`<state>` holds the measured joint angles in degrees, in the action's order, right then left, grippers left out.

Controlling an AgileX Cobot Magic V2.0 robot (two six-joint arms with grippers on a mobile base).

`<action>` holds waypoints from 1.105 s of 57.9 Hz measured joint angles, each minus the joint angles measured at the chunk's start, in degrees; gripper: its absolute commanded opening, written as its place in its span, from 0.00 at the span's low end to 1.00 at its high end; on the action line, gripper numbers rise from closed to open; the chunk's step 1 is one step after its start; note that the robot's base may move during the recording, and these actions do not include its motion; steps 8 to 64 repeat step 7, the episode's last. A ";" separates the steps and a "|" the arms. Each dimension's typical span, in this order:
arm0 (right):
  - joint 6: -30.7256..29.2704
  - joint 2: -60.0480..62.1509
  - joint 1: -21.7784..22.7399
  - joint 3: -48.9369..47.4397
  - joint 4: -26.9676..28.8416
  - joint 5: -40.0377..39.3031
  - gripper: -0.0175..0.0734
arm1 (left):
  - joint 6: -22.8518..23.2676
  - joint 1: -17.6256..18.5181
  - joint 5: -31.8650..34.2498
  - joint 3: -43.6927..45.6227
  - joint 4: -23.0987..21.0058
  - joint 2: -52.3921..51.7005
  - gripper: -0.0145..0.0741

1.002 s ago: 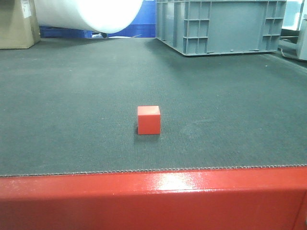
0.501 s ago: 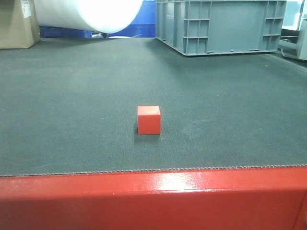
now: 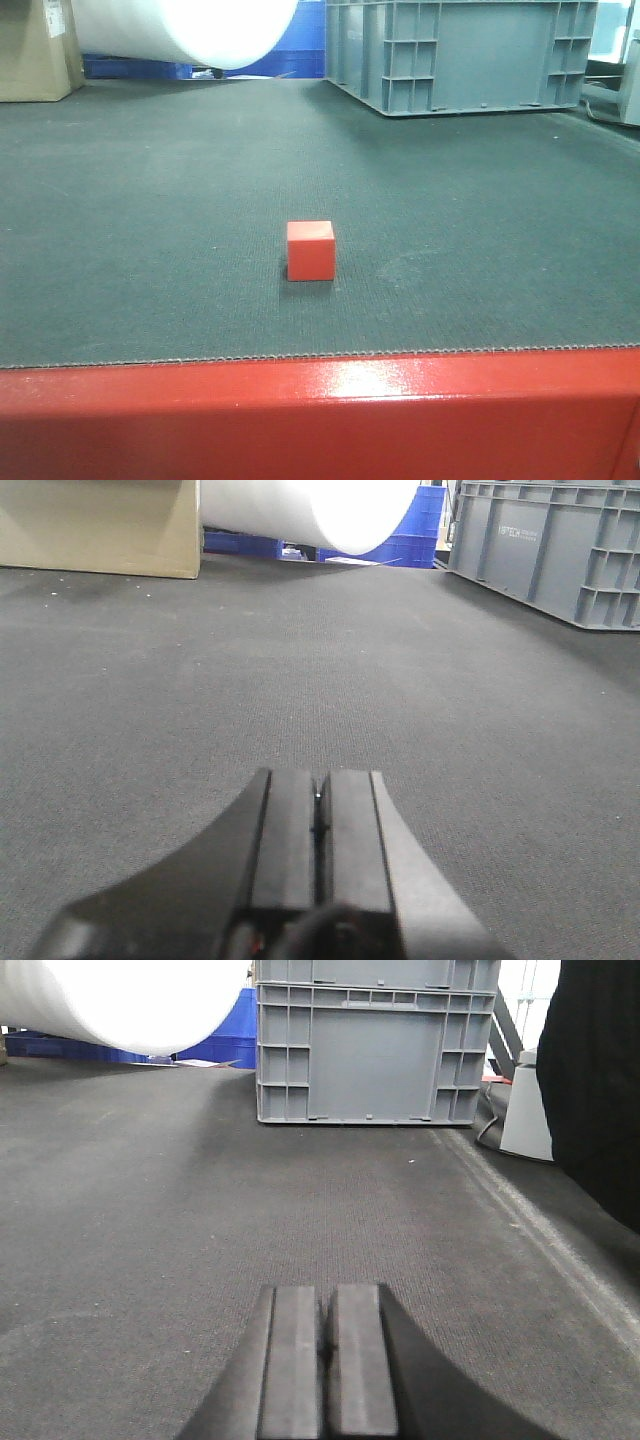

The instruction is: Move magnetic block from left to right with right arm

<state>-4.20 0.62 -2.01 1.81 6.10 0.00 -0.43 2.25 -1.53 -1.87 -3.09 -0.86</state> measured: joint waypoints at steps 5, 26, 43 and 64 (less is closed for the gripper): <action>0.09 0.00 0.00 0.00 0.00 0.00 0.26 | 0.00 0.00 0.00 0.00 0.00 0.00 0.02; 0.09 0.00 0.00 0.00 0.00 0.00 0.26 | 0.00 0.00 0.00 0.00 0.00 0.00 0.02; 0.09 0.00 0.00 0.00 0.00 0.00 0.26 | 0.00 0.00 0.00 0.00 0.00 0.00 0.02; 0.09 0.00 0.00 0.00 0.00 0.00 0.26 | 0.00 0.00 0.00 0.00 0.00 0.00 0.02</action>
